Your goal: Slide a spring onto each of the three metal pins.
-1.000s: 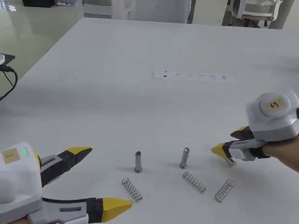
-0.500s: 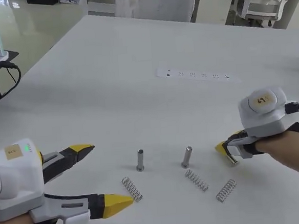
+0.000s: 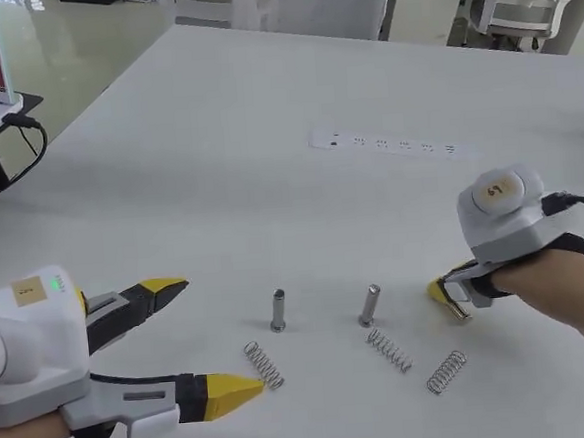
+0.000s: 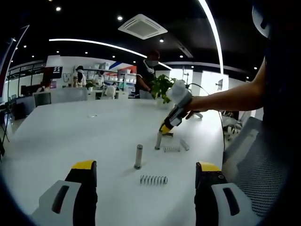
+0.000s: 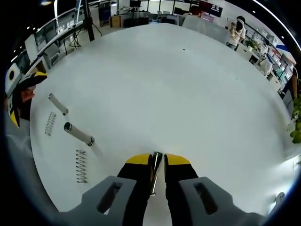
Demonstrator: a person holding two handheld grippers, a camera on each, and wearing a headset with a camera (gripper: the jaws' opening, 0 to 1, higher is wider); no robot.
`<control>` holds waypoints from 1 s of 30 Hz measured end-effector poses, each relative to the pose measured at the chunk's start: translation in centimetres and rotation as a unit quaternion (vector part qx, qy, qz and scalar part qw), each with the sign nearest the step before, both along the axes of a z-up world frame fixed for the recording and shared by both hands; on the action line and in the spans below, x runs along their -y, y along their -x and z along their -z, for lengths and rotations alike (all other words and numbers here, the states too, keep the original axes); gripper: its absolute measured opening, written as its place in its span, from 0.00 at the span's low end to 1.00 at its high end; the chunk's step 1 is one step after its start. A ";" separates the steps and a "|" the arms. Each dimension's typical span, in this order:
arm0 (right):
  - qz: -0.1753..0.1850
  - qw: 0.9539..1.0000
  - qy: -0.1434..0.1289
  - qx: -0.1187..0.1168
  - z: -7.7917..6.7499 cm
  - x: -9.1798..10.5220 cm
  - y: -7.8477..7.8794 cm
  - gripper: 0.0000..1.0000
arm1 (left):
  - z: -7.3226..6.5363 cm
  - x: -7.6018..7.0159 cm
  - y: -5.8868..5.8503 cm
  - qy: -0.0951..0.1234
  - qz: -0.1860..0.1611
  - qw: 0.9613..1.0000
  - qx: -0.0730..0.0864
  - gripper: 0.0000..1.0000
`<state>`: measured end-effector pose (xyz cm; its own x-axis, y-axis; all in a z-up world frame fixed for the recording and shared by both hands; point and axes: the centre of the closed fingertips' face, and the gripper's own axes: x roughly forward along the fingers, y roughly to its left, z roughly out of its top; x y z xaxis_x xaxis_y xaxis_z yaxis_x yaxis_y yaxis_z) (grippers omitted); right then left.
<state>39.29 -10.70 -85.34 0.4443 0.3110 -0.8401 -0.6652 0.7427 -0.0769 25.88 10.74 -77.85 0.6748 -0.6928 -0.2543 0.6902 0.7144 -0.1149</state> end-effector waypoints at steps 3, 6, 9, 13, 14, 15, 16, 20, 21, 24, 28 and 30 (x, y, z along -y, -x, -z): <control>-0.001 1.000 -0.001 -0.002 0.1 -0.1 0.1 0.08 | 0.0 0.0 0.0 0.001 -0.001 1.000 0.000 0.83; 0.000 1.000 -0.002 -0.005 0.1 -0.3 0.2 0.07 | 0.0 -0.1 0.0 0.001 -0.002 1.000 0.001 0.83; 0.004 1.000 -0.002 -0.011 0.1 -0.3 0.2 0.07 | 0.0 0.0 0.0 -0.001 -0.001 1.000 0.001 0.82; 0.017 1.000 -0.006 -0.020 0.1 -0.2 0.2 0.06 | -0.1 0.0 0.0 0.001 -0.001 1.000 0.001 0.82; 0.021 0.999 -0.009 -0.023 0.1 -0.2 0.2 0.06 | -0.1 -0.1 0.0 0.002 -0.002 1.000 0.001 0.82; 0.023 0.999 -0.009 -0.025 0.1 -0.2 0.2 0.06 | -0.1 -0.1 0.0 0.002 -0.002 1.000 0.002 0.82; 0.024 0.999 -0.010 -0.027 0.1 -0.2 0.2 0.06 | -0.1 -0.1 0.0 0.002 -0.002 1.000 0.002 0.82; 0.034 0.999 -0.010 -0.034 0.1 -0.2 0.2 0.06 | -0.2 -0.1 0.0 0.003 -0.002 1.000 0.002 0.81; 0.038 0.999 -0.011 -0.037 0.1 -0.2 0.2 0.06 | -0.2 -0.1 0.0 0.004 -0.002 1.000 0.002 0.81; 0.047 0.998 -0.017 -0.041 0.1 -0.1 0.0 0.05 | -0.2 -0.1 0.0 0.004 -0.002 1.000 0.002 0.81; 0.045 0.998 -0.016 -0.043 0.1 -0.1 0.2 0.05 | -0.3 0.0 0.0 0.003 0.000 1.000 0.003 0.81; 0.046 0.998 -0.018 -0.040 -0.1 -0.1 0.3 0.05 | -0.3 0.0 0.0 0.004 0.000 1.000 0.003 0.81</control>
